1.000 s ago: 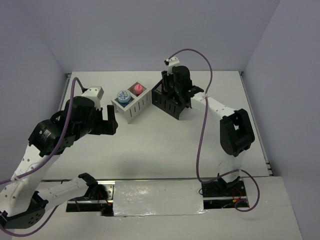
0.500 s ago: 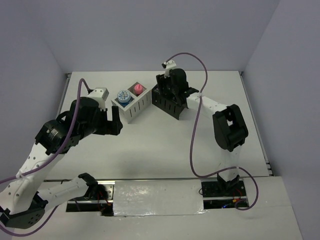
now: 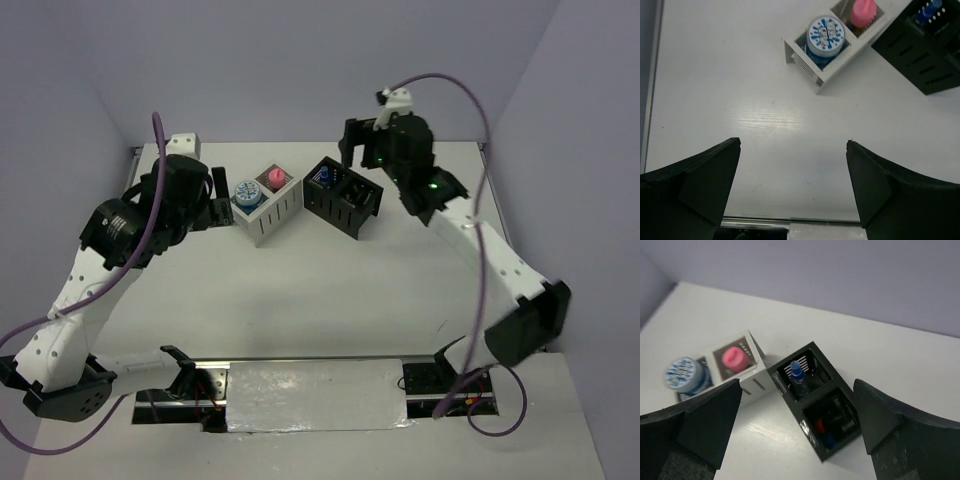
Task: Sort the stationery into containers
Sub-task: Place the stationery in the storage box, then reset both arms
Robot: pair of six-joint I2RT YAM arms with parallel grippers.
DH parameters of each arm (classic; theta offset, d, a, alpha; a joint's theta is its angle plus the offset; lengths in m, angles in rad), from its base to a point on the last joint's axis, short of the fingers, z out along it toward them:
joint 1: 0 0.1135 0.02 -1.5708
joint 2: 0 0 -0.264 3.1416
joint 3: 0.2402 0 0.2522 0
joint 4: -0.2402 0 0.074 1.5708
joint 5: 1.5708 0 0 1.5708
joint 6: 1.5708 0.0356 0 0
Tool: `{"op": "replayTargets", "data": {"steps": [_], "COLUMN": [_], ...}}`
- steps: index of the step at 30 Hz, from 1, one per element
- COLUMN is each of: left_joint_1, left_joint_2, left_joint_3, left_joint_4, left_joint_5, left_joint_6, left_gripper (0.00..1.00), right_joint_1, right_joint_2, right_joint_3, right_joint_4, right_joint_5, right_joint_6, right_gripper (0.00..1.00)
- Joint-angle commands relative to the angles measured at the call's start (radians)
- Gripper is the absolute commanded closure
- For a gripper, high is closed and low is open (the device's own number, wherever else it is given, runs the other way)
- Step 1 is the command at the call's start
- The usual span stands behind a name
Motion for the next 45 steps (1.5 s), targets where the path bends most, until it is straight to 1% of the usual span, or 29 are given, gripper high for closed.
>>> {"op": "replayTargets", "data": {"steps": [1, 2, 4, 5, 7, 8, 10, 11, 13, 16, 21, 26, 31, 36, 41, 45], "left_joint_1": [0.014, 0.015, 0.018, 0.020, 0.023, 0.021, 0.021, 0.021, 0.023, 0.023, 0.023, 0.021, 0.021, 0.021, 0.021, 0.021], "left_joint_2": [0.010, 0.009, 0.004, -0.004, -0.014, -0.034, -0.068, -0.088, -0.160, -0.244, -0.396, -0.530, -0.570, -0.576, -0.577, -0.582], "left_joint_3": [0.090, 0.092, 0.085, 0.081, 0.075, 0.072, 0.039, 0.022, -0.036, -0.075, -0.132, -0.153, -0.130, -0.104, -0.086, -0.093], "left_joint_4": [-0.048, -0.045, -0.025, -0.020, -0.006, 0.001, 0.036, 0.050, 0.086, 0.061, -0.005, -0.084, -0.166, -0.218, -0.232, -0.227], "left_joint_5": [-0.114, -0.117, -0.132, -0.143, -0.164, -0.171, -0.174, -0.189, -0.189, -0.197, -0.197, -0.227, -0.227, -0.235, -0.235, -0.223], "left_joint_6": [-0.008, -0.004, 0.018, 0.021, 0.024, 0.024, 0.027, 0.020, 0.013, -0.036, -0.091, -0.126, -0.143, -0.168, -0.172, -0.163], "left_gripper": [0.01, 0.01, 0.01, 0.01, 0.01, 0.01, 0.01, 0.01, 0.01, 0.01, 0.01, 0.01, 0.01, 0.01, 0.01, 0.01], "right_joint_1": [0.001, 0.001, 0.005, 0.008, 0.010, 0.010, 0.007, 0.007, 0.007, 0.007, 0.007, 0.007, 0.007, 0.007, 0.007, 0.007], "right_joint_2": [-0.220, -0.304, -0.394, -0.470, -0.530, -0.578, -0.624, -0.674, -0.722, -0.803, -0.954, -1.024, -1.023, -1.014, -1.014, -1.026], "right_joint_3": [0.104, 0.107, 0.101, 0.104, 0.144, 0.167, 0.217, 0.228, 0.257, 0.290, 0.231, 0.262, 0.287, 0.314, 0.281, 0.241], "right_joint_4": [-0.321, -0.442, -0.527, -0.612, -0.705, -0.801, -0.886, -0.949, -1.021, -1.114, -1.187, -1.248, -1.284, -1.307, -1.284, -1.220], "right_joint_5": [0.084, 0.101, 0.116, 0.144, 0.184, 0.214, 0.250, 0.260, 0.274, 0.273, 0.311, 0.323, 0.299, 0.337, 0.316, 0.250], "right_joint_6": [0.101, 0.136, 0.143, 0.155, 0.158, 0.166, 0.178, 0.190, 0.201, 0.242, 0.261, 0.278, 0.258, 0.245, 0.241, 0.224], "right_gripper": [0.00, 0.00, 0.00, 0.00, 0.00, 0.00, 0.00, 0.00, 0.00, 0.00, 0.00, 0.00, 0.00, 0.00, 0.00, 0.00]}}
